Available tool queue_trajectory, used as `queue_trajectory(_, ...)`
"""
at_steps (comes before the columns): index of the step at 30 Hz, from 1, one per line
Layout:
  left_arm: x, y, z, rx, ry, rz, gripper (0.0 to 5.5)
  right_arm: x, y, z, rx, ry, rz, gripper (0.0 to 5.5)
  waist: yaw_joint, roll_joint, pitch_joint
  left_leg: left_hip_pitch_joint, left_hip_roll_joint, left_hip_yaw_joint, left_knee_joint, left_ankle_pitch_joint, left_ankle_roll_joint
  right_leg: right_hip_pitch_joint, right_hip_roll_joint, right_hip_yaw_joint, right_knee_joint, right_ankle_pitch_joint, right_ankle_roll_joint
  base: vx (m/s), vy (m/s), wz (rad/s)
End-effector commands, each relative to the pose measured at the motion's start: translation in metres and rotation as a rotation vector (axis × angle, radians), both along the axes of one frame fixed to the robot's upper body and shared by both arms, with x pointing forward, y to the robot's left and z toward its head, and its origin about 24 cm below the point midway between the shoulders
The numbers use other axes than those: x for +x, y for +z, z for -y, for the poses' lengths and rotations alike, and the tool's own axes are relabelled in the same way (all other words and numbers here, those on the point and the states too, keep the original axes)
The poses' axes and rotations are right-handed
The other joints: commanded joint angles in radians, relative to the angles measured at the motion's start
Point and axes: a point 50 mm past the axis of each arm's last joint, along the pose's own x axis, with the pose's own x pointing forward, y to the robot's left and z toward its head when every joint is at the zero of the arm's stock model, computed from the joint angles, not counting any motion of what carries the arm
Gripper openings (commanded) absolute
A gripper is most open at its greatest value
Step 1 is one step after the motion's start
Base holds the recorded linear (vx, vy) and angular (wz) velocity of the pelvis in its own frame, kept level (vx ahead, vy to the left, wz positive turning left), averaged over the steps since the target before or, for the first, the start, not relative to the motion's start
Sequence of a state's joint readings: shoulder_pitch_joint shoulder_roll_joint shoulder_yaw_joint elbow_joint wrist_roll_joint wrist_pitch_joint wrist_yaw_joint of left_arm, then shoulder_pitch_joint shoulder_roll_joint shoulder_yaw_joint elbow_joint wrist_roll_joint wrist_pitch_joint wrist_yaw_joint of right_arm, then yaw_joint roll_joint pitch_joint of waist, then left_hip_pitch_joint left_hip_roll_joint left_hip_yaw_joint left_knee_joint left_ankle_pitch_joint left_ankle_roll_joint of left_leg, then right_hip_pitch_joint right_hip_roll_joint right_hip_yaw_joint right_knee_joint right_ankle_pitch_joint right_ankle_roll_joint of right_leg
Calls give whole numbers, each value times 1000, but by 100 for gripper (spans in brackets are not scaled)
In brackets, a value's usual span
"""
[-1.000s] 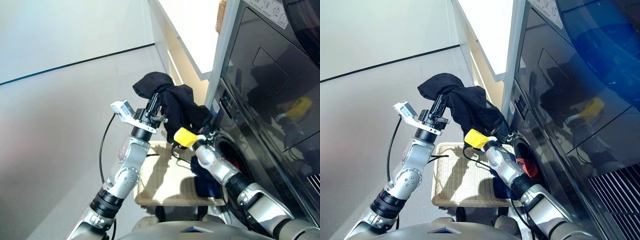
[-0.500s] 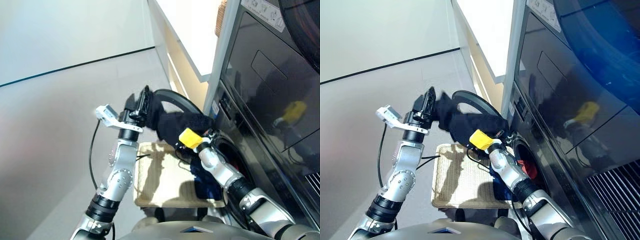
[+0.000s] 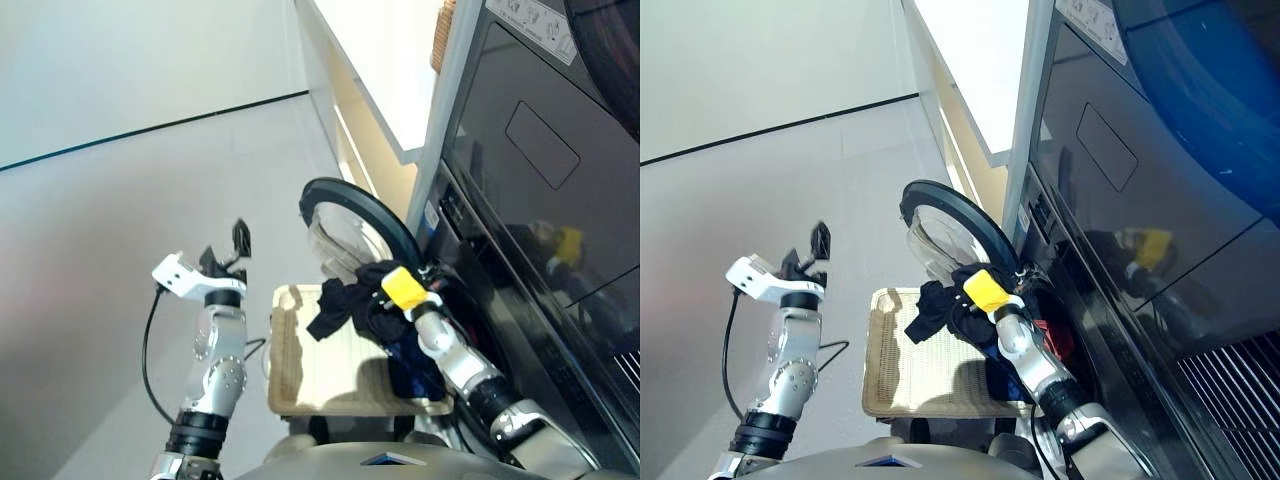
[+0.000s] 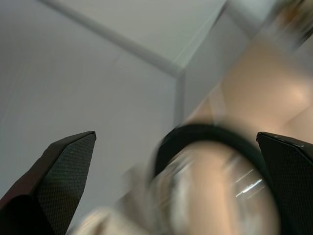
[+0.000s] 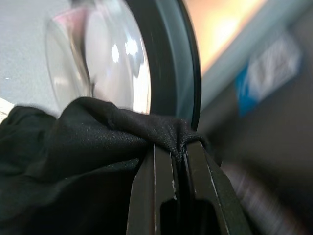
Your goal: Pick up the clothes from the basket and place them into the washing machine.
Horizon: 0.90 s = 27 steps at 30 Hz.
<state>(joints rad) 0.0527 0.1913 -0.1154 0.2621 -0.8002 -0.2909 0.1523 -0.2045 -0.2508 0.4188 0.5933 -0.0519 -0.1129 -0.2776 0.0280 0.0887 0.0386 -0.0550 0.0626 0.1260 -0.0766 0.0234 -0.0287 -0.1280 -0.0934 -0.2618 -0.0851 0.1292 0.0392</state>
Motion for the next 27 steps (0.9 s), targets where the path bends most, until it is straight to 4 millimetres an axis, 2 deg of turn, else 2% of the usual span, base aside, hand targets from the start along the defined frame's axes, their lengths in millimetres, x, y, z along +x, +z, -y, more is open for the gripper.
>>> queue_trajectory(1, 10, 9, -9, 174, -27, 29, 550, 26, 31, -12, 267, -121, 137, 0, 15, -32, 70, -76, -42, 4, 5, 33, 4, -24, -70, 5, 69, -37, 84, -148, 30, 18)
queue_trajectory(3, 11, 1, -8, 208, -34, -5, 550, 33, 36, -9, 303, -159, 161, 0, 15, -26, 106, -119, -44, 2, 21, 37, 5, -65, -76, 5, 82, -31, 83, -177, 27, 36)
queue_trajectory(6, 15, -8, -3, 232, -48, -53, 550, 47, 54, -9, 339, -178, 228, 0, 19, -17, 168, -193, -45, 2, 68, 38, 9, -142, -86, 16, 127, -28, 77, -135, 28, 47)
queue_trajectory(7, 15, -8, -3, 232, -48, -53, 550, 47, 54, -9, 339, -178, 229, 0, 19, -17, 168, -194, -45, 3, 69, 37, 9, -143, -86, 16, 128, -28, 77, -91, 15, 35)
queue_trajectory(11, 20, -12, 3, 274, -78, -68, 550, 64, 75, -9, 401, -222, 300, 0, 21, -8, 238, -324, -42, 6, 164, 27, 13, -265, -100, 32, 199, -33, 64, -108, 10, 28)
queue_trajectory(12, 22, -12, 4, 275, -83, -70, 550, 68, 80, -8, 426, -240, 312, 0, 23, -5, 248, -344, -37, 3, 188, -2, 6, -289, -98, 40, 224, -57, 70, 0, 0, 0)
queue_trajectory(15, 27, -8, 5, 292, -98, -55, 550, 80, 97, 1, 513, -324, 364, 0, 22, 1, 283, -449, -29, 1, 265, -23, 9, -386, -106, 55, 285, -69, 60, -52, -5, 6)
queue_trajectory(19, 34, -5, 5, 327, -90, -57, 550, 91, 115, 12, 700, -446, 428, 0, 18, 12, 301, -587, -15, -4, 368, -56, 15, -517, -110, 72, 366, -94, 48, -15, -1, 20)
queue_trajectory(21, 33, -6, 2, 352, -82, -69, 550, 95, 124, 24, 797, -532, 469, 0, 16, 22, 298, -670, -7, -5, 429, -79, 21, -606, -109, 87, 431, -120, 40, 0, 0, 0)
queue_trajectory(22, 33, -6, 2, 353, -82, -68, 550, 96, 125, 24, 798, -532, 470, 0, 18, 21, 294, -677, -6, -4, 434, -82, 21, -614, -109, 88, 436, -122, 40, 0, 0, 0)
queue_trajectory(24, 33, -6, -1, 372, -79, -72, 550, 100, 131, 36, 841, -594, 494, 0, 20, 29, 291, -727, -2, -7, 479, -103, 26, -670, -107, 98, 487, -143, 34, 0, 0, 0)
queue_trajectory(25, 31, -9, -5, 387, -73, -88, 550, 104, 138, 51, 921, -686, 527, 0, 19, 43, 291, -774, -3, -5, 528, -123, 32, -724, -109, 111, 542, -159, 28, 0, 0, 0)
queue_trajectory(27, 31, -9, -6, 389, -74, -93, 550, 106, 142, 58, 949, -720, 543, 0, 23, 50, 283, -807, -1, -7, 556, -134, 33, -760, -109, 124, 570, -170, 27, 0, 0, 0)
